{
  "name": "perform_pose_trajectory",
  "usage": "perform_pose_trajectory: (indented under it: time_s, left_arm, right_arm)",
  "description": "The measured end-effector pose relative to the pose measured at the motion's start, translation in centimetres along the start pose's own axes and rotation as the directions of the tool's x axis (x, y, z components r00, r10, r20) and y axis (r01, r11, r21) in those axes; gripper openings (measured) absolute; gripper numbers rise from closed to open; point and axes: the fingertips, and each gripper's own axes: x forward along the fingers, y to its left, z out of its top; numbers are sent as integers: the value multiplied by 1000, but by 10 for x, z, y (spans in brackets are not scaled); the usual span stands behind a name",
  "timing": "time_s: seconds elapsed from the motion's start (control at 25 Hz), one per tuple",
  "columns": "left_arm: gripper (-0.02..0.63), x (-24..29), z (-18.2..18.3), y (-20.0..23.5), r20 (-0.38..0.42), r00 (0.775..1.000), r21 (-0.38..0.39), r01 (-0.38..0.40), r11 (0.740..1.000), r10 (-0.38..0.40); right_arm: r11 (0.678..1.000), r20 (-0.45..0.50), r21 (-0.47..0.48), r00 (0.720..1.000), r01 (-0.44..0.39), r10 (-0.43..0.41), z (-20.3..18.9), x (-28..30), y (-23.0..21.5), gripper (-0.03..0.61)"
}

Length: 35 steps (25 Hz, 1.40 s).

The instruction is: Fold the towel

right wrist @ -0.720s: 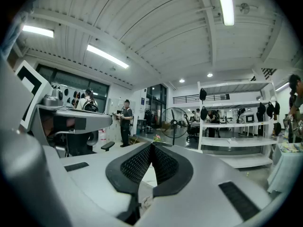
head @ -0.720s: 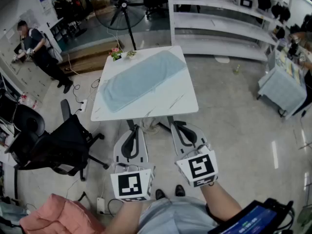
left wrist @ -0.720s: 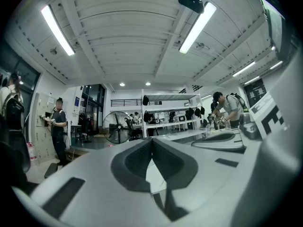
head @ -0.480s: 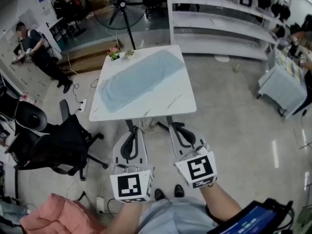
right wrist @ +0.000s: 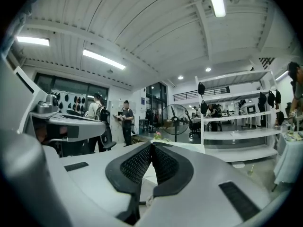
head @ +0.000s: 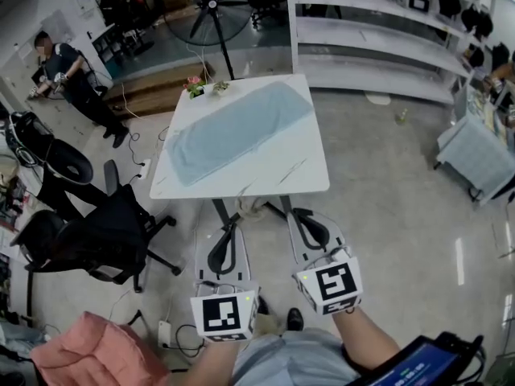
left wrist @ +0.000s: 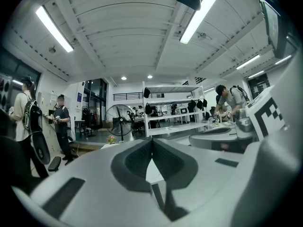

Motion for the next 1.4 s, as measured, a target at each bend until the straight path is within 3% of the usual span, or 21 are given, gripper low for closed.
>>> perform_pose_trajectory:
  time_s: [0.32,0.52,0.84,1.04,1.24,1.4]
  left_arm:
    - [8,30,-5,26,-2,999,-6,-47,999,47]
    - [8,65,-7,51,18,999,-25,-51,998,51]
    - [8,155,-39,131,-24,997,-53,-71,996,70]
    - [8,230,-53,176,-51,998,-113,-50,992,45]
    - [8,292,-55,210,-56,998,-96,-12,995,7]
    - [8,318,-46,234,-36,999,-84,13,996,-16]
  right_arm:
    - [999,-20,-8,999,-50,50,-2,40,-2,18]
    - [999,-27,-15,999,-39,39,-2,80,-16,18]
    - [999,-77,-30,996,-37,35,-23,198,-36,25]
    - [999,-90,-29,996,-33,30,-29,281,-58,25]
    - [1000,-123,-23,992,-7,4,-37,349,-81,20]
    - [999,-113,-36,994,10,-14,-21,388,-87,20]
